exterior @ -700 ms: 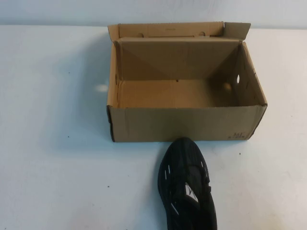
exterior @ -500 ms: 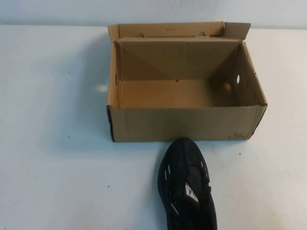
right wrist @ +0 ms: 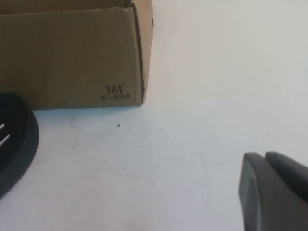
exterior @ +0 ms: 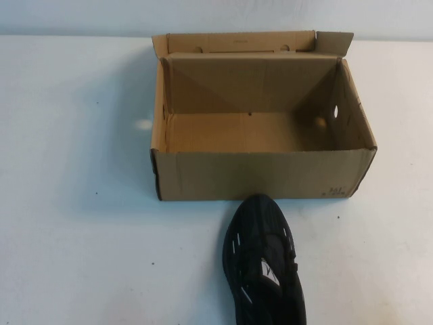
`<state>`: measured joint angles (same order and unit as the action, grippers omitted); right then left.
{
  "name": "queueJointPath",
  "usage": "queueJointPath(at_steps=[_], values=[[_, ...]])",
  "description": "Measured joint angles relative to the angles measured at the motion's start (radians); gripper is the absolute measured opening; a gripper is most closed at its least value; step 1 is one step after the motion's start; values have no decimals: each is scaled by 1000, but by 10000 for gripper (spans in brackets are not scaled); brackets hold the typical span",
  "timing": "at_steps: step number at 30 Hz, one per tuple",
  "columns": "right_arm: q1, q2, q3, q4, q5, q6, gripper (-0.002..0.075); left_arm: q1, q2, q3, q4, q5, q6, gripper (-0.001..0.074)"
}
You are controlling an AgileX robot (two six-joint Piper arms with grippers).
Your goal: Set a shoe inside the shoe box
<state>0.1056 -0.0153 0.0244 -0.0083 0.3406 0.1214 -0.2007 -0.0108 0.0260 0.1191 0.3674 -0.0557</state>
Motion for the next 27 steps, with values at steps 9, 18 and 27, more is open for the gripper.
queueJointPath(at_steps=[9,18,27], values=[[0,0,1,0,-47,0,-17,0,0,0,0,-21,0,-1],[0,0,1,-4,-454,0,-16,0,0,0,0,-360,0,-1],[0,0,1,-4,-904,0,-16,0,0,0,0,-895,0,-2]])
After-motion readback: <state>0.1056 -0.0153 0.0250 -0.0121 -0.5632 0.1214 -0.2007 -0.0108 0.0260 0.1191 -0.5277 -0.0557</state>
